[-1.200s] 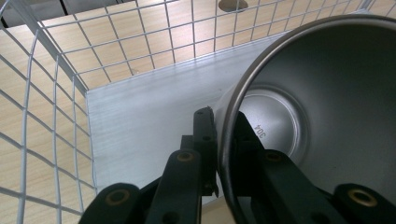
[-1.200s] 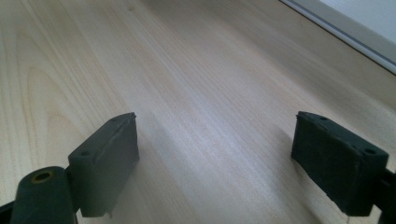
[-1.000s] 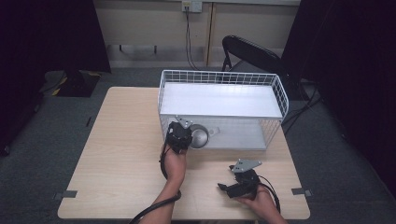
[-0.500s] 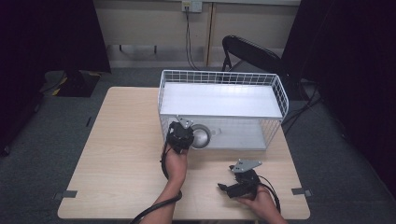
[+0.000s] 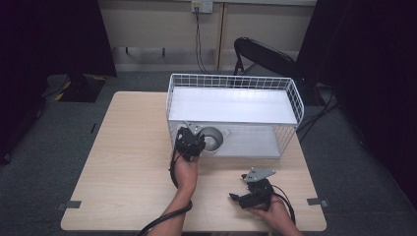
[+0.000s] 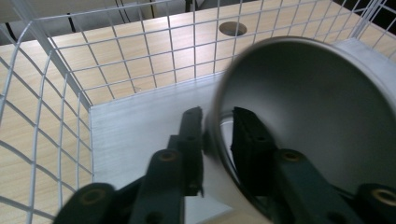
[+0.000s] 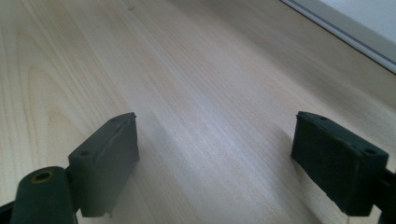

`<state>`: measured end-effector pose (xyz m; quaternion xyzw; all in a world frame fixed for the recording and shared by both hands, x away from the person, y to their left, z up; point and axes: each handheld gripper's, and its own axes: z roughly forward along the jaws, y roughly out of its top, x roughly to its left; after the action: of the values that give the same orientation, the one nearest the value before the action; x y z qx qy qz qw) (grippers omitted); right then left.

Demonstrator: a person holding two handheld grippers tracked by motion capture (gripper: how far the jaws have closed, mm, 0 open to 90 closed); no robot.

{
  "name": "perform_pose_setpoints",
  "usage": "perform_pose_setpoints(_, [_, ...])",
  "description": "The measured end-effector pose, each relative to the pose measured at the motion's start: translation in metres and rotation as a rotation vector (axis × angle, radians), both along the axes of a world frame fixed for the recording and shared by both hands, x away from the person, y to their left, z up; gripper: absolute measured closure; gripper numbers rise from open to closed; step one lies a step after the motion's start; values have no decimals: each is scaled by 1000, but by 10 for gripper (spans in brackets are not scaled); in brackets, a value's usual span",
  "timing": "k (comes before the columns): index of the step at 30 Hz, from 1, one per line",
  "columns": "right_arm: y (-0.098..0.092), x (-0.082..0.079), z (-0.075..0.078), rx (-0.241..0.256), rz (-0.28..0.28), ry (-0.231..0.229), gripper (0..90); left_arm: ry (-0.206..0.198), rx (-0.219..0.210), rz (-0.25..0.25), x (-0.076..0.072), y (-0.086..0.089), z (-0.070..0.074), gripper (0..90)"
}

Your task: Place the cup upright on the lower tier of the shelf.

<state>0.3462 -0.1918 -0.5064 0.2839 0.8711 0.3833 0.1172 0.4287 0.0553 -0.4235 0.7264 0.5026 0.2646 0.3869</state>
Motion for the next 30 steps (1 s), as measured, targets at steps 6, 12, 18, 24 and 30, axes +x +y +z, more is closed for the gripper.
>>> perform_pose_setpoints(6, [0, 0, 0, 0, 0, 0, 139, 4, -56, 37, 1, 7, 2, 519])
perform_pose_setpoints(12, [0, 0, 0, 0, 0, -1, 139, 9, -71, 30, 3, 9, 4, 427])
perform_pose_setpoints(18, [0, 0, 0, 0, 0, 0, 139, 14, -79, 20, 2, 9, 6, 391])
perform_pose_setpoints(24, [0, 0, 0, 0, 0, -1, 139, 9, -83, 10, -1, 9, 13, 368])
perform_pose_setpoints(30, [0, 0, 0, 0, 0, 0, 139, 7, -93, -8, -9, 12, 20, 361])
